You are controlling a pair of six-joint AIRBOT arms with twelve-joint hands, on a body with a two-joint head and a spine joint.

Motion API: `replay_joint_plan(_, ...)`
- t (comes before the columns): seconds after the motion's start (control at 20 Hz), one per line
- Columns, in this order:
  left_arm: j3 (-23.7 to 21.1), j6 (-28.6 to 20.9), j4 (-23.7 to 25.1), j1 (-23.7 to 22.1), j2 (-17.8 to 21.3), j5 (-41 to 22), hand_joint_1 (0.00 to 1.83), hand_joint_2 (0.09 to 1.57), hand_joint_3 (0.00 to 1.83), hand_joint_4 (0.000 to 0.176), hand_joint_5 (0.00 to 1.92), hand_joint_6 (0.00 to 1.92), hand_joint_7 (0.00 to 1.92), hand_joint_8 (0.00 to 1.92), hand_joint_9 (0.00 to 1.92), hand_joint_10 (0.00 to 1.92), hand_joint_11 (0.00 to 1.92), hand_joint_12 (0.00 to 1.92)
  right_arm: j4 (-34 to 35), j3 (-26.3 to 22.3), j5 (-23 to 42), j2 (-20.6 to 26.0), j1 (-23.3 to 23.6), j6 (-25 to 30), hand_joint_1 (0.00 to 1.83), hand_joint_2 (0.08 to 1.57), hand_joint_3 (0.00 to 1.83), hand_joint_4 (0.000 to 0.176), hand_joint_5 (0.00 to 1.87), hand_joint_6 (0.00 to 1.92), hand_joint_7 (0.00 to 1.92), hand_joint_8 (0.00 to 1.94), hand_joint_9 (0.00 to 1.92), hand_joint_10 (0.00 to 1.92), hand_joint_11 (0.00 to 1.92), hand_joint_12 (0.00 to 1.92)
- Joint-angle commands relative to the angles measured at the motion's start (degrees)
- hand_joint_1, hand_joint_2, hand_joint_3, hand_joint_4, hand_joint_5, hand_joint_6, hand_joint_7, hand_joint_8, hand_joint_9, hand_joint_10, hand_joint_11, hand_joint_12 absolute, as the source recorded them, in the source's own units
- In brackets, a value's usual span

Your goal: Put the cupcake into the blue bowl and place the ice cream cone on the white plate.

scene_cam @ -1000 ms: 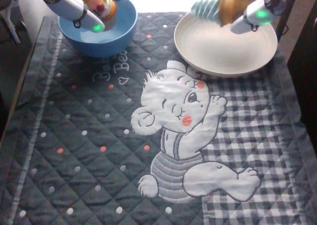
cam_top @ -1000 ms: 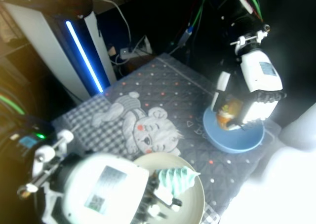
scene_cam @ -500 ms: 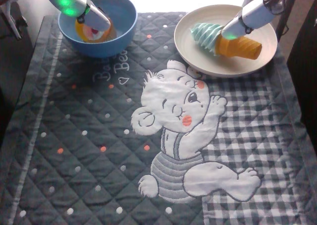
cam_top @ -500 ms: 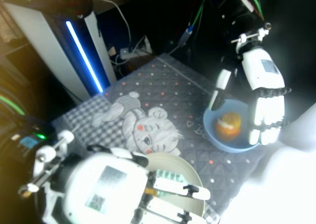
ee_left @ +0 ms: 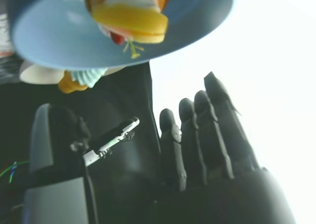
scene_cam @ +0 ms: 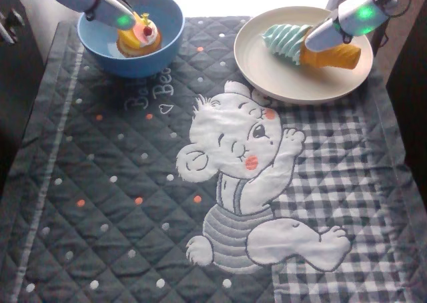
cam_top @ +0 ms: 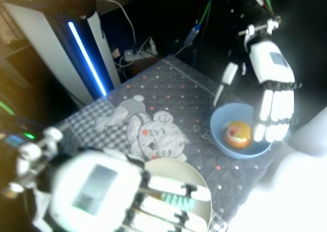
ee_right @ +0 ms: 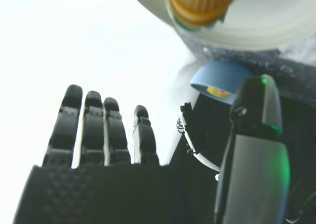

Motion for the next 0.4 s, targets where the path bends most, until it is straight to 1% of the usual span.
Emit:
replay_joint_plan(0.0, -0.4, 0.5, -3.1, -1.2, 0.7, -5.4, 1.02, 0.82, 0.0, 0.055, 0.4, 0.0, 0.35, 0.0, 0.34, 0.0, 0.09, 0.72, 0.7, -0.7, 9.1, 0.6, 0.7, -0.1, 0.7, 0.75, 0.0, 0.175, 0.04, 0.0, 0.15, 0.01, 0.11, 0.02, 0.0, 0.78)
replay_joint_plan(0.05, -2.2, 2.6, -5.3, -1.1, 2.5, -6.7, 1.03, 0.82, 0.0, 0.049, 0.39, 0.0, 0.32, 0.0, 0.31, 0.0, 0.02, 0.79, 0.8, -2.4, 11.4, 2.0, 0.7, -0.1, 0.71, 0.76, 0.0, 0.176, 0.04, 0.0, 0.16, 0.01, 0.13, 0.02, 0.0, 0.74)
replay_joint_plan(0.1, -4.1, 5.3, -8.1, -0.7, 4.2, -7.9, 0.99, 0.8, 0.0, 0.051, 0.4, 0.0, 0.32, 0.0, 0.29, 0.0, 0.0, 0.77, 0.8, -4.1, 13.9, 3.3, 0.7, -0.1, 0.77, 0.76, 0.0, 0.169, 0.04, 0.0, 0.12, 0.01, 0.07, 0.03, 0.0, 0.41)
replay_joint_plan(0.15, -5.5, 7.2, -10.5, -0.3, 5.7, -9.7, 0.96, 0.79, 0.0, 0.068, 0.4, 0.0, 0.31, 0.0, 0.28, 0.0, 0.0, 0.73, 0.8, -5.8, 16.1, 4.6, 0.7, -0.1, 0.75, 0.75, 0.0, 0.169, 0.03, 0.0, 0.12, 0.01, 0.07, 0.02, 0.0, 0.31)
replay_joint_plan(0.2, -6.3, 8.1, -12.0, 0.2, 6.4, -10.9, 0.93, 0.78, 0.0, 0.103, 0.38, 0.0, 0.29, 0.0, 0.26, 0.0, 0.0, 0.67, 0.9, -6.8, 17.7, 5.5, 0.7, -0.1, 0.71, 0.78, 0.0, 0.163, 0.01, 0.0, 0.1, 0.0, 0.06, 0.01, 0.0, 0.33)
replay_joint_plan(0.25, -7.6, 9.1, -14.0, 0.9, 7.8, -12.8, 0.95, 0.77, 0.0, 0.104, 0.38, 0.0, 0.28, 0.0, 0.25, 0.0, 0.0, 0.63, 1.1, -8.5, 20.1, 7.0, 0.7, -0.1, 0.69, 0.8, 0.0, 0.165, 0.0, 0.0, 0.1, 0.0, 0.07, 0.01, 0.0, 0.39)
replay_joint_plan(0.3, -9.4, 10.8, -16.0, 1.5, 9.5, -14.4, 0.96, 0.78, 0.0, 0.079, 0.36, 0.0, 0.27, 0.0, 0.26, 0.0, 0.0, 0.67, 1.2, -10.5, 22.9, 8.8, 0.7, -0.1, 0.82, 0.82, 0.0, 0.174, 0.05, 0.0, 0.14, 0.01, 0.11, 0.01, 0.0, 0.46)
replay_joint_plan(0.35, -10.7, 12.1, -17.1, 2.0, 10.6, -15.2, 0.97, 0.79, 0.0, 0.088, 0.34, 0.0, 0.27, 0.0, 0.26, 0.0, 0.01, 0.62, 1.2, -11.7, 24.4, 9.8, 0.7, -0.1, 0.87, 0.79, 0.0, 0.176, 0.07, 0.01, 0.17, 0.01, 0.15, 0.02, 0.0, 0.47)
